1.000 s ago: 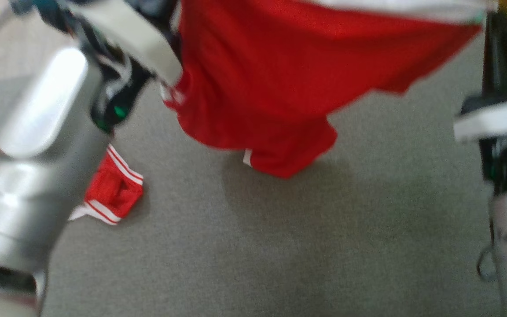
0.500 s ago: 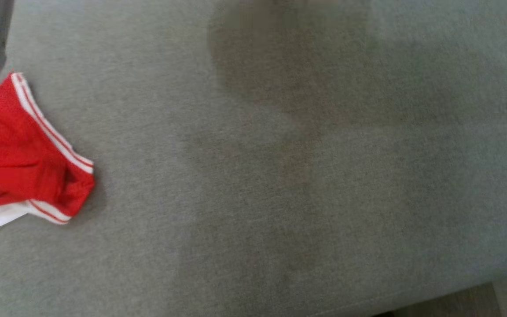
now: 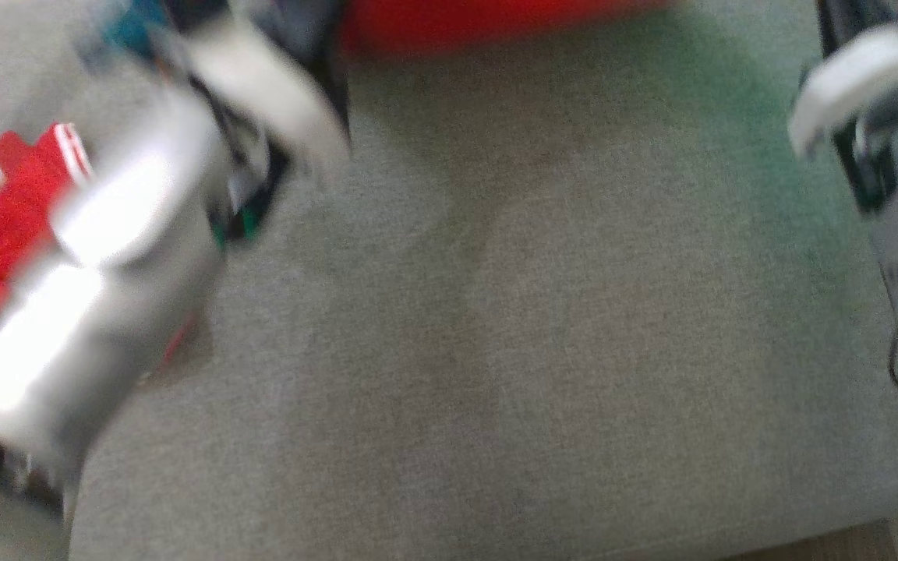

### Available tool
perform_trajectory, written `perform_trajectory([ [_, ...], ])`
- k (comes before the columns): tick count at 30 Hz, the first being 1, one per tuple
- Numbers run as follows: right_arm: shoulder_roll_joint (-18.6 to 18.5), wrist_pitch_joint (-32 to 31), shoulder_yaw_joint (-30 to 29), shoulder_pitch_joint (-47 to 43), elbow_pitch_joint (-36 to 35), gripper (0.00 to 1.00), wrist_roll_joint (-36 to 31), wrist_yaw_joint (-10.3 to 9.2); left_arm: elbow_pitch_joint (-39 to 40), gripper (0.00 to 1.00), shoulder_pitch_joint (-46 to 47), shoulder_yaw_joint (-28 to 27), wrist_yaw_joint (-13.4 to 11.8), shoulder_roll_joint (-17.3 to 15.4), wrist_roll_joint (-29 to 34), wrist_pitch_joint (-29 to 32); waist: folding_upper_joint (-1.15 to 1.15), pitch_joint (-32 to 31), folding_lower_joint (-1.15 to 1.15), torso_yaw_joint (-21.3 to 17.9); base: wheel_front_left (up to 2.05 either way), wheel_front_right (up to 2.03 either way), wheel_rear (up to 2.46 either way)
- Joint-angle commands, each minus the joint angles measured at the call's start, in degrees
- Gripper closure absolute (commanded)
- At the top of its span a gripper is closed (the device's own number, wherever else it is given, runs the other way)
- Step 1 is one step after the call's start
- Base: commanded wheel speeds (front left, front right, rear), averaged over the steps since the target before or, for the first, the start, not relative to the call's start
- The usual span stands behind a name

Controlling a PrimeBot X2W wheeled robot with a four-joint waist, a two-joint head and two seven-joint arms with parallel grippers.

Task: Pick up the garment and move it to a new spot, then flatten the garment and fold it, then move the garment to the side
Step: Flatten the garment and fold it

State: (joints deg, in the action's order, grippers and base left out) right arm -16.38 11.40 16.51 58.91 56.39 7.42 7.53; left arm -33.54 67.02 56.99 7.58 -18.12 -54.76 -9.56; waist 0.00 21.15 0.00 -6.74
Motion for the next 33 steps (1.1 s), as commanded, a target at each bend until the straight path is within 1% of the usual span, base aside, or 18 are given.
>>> perform_trajectory([
  [1,-1.5,-0.8,1.6,-0.2,-0.9,1.0,1.7,-0.04,2.6,1.0,0.9,-0.3,-0.1,-3.1,-0.9,0.0,0.0,-1.4,0.0,0.8,0.0,0.0,0.0],
  [5,-5.3,-6.5,9.9,-5.4,0.4,1.0,7.3,-0.04,7.3,1.0,-7.2,6.9,-0.1,-6.2,-3.4,0.9,0.0,-4.1,0.0,1.9,0.0,0.0,0.0],
  [8,-8.7,-11.1,16.2,-9.2,-1.4,1.0,13.3,-0.04,10.2,1.0,-11.3,10.8,-0.1,-8.2,-4.0,1.1,0.0,-6.0,0.0,2.4,0.0,0.0,0.0],
  [9,-11.5,-13.9,19.7,-11.4,-3.8,1.0,17.7,-0.04,11.4,1.0,-13.6,12.2,-0.1,-8.8,-4.5,1.1,0.0,-7.2,0.0,2.7,0.0,0.0,0.0],
  [12,-15.6,-18.0,24.1,-14.9,-8.1,1.0,24.1,-0.04,12.5,1.0,-16.4,13.8,-0.1,-9.0,-3.6,0.9,0.0,-9.4,0.0,3.0,0.0,0.0,0.0],
  [14,-18.4,-20.4,26.2,-17.0,-10.9,1.0,28.3,-0.04,13.0,1.0,-18.2,14.2,-0.3,-8.5,-3.2,0.5,0.0,-10.9,0.0,3.0,0.0,0.0,0.0],
  [18,-23.2,-22.8,29.5,-21.1,-16.5,1.0,34.3,-0.04,13.8,1.0,-22.3,14.8,-1.8,-7.3,-3.3,-0.3,0.0,-14.3,0.0,2.6,0.0,0.0,0.0],
  [21,-26.1,-23.7,29.9,-24.2,-20.8,1.0,39.3,-0.04,14.8,1.0,-25.7,15.0,-3.1,-6.5,-3.8,-0.6,0.0,-16.7,0.0,2.2,0.0,0.0,0.0],
  [22,-26.1,-23.7,29.9,-24.2,-20.8,1.0,39.3,-0.04,14.8,1.0,-25.7,15.0,-3.1,-6.5,-3.8,-0.6,0.0,-16.7,0.0,2.2,0.0,0.0,0.0],
  [25,-29.7,-23.9,29.9,-26.6,-24.9,1.0,41.4,-0.04,16.3,1.0,-28.3,15.3,-4.4,-6.0,-4.1,-0.6,0.0,-18.2,0.0,1.9,0.0,0.0,0.0],
  [27,-31.4,-23.4,28.8,-28.0,-27.3,1.0,42.9,-0.04,17.6,1.0,-29.4,15.2,-5.4,-5.6,-4.3,-0.9,0.0,-18.5,0.0,1.9,0.0,0.0,0.0],
  [30,-33.0,-22.3,26.4,-29.4,-30.2,1.0,43.7,-0.04,19.3,1.0,-29.8,14.4,-6.8,-5.4,-4.6,-1.6,0.0,-18.2,0.0,2.1,0.0,0.0,0.0],
  [33,-33.2,-20.9,23.5,-29.6,-31.8,1.0,42.6,-0.04,19.9,1.0,-29.1,12.7,-8.4,-5.2,-4.9,-2.3,0.0,-17.0,0.0,2.6,0.0,0.0,0.0],
])
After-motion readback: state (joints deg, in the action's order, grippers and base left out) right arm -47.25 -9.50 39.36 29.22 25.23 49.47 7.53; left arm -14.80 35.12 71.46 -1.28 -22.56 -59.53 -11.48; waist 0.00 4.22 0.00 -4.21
